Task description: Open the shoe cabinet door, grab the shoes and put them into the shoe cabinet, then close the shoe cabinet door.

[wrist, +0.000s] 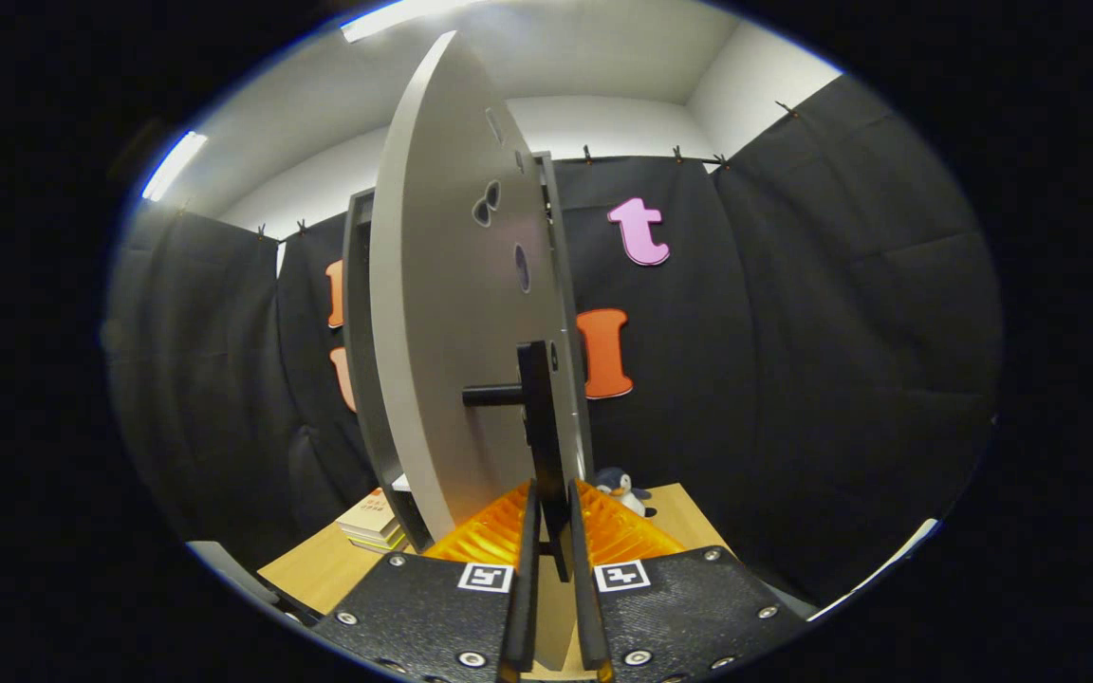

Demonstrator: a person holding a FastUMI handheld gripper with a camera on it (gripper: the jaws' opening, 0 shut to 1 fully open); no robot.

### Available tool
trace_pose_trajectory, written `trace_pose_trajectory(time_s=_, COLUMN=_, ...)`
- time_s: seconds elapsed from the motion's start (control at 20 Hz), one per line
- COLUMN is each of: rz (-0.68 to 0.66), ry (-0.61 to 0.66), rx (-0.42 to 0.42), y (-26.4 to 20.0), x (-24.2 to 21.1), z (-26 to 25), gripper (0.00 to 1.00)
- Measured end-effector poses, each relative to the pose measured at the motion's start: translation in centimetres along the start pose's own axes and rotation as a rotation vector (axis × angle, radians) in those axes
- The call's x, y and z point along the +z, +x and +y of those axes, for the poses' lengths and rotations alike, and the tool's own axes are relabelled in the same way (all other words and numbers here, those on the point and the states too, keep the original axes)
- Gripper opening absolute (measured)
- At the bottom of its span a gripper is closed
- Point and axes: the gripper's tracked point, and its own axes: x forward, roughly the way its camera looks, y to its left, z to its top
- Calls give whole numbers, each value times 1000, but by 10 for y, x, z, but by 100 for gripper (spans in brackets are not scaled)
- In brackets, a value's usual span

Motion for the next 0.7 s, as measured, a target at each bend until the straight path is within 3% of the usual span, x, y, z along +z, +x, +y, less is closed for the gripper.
trace_pose_trajectory(time_s=0.1, rz=-8, ry=-8, rx=-27, y=1, x=2, z=-24, gripper=11)
trace_pose_trajectory(time_s=0.45, rz=-1, ry=-12, rx=30, y=4, x=4, z=-44, gripper=11)
trace_pose_trajectory(time_s=0.7, rz=2, ry=-13, rx=-21, y=-11, x=7, z=-44, gripper=11)
